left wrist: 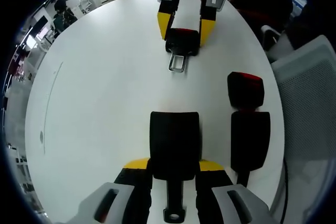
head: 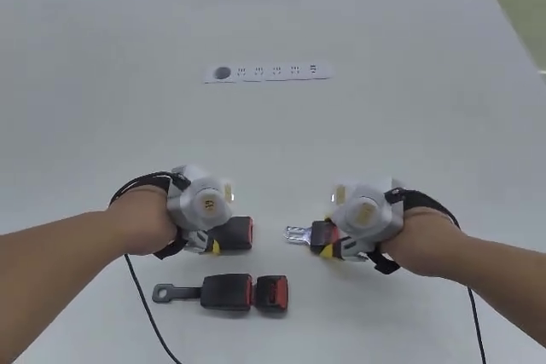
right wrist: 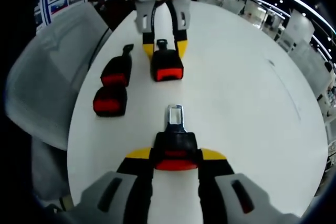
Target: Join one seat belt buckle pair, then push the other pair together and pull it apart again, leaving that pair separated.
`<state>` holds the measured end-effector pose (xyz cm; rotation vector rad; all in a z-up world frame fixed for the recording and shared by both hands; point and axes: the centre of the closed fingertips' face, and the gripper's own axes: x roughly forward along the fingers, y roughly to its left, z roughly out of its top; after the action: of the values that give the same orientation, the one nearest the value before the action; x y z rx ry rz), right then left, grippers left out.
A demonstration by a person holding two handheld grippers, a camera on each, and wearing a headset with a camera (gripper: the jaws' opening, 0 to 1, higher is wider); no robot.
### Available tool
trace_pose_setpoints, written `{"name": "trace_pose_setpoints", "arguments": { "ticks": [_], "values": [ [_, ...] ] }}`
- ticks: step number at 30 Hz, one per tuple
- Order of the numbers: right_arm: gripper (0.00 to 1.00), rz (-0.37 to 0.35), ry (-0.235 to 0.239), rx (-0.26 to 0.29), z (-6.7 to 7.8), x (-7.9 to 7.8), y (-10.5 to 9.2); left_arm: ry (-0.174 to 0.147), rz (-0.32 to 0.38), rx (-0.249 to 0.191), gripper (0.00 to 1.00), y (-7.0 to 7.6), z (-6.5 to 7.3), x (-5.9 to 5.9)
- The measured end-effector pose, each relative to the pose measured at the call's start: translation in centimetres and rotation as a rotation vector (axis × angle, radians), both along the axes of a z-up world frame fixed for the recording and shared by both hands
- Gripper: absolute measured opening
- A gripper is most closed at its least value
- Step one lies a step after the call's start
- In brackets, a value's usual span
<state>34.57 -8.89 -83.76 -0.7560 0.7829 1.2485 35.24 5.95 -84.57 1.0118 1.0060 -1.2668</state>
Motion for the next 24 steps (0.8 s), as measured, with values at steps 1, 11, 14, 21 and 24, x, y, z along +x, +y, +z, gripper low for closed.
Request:
{"name": "trace_pose_setpoints", "arguments": {
  "ticks": [1,11,14,21,24],
  "values": [
    [0.32,0.002,0.0,-0.002,0.0,0.1,0.3,0.002,-0.001,0.0,0.32,0.0,0.0,0.0],
    [0.32,0.043,0.004,-0.022,-0.1,0.4,3.3,0.007,-0.003,0.012,0.32,0.0,-0.1,0.0],
    [0.32,0.067,0.012,-0.021,-0.1,0.3,4.3,0.004,-0.001,0.013,0.32,0.0,-0.1,0.0],
    [0.32,0.075,0.024,-0.041,-0.1,0.6,5.0,0.007,-0.005,0.016,0.32,0.0,-0.1,0.0],
    [0.32,0.077,0.016,-0.024,0.1,0.5,5.2,0.008,-0.006,0.018,0.32,0.0,-0.1,0.0]
  ]
}}
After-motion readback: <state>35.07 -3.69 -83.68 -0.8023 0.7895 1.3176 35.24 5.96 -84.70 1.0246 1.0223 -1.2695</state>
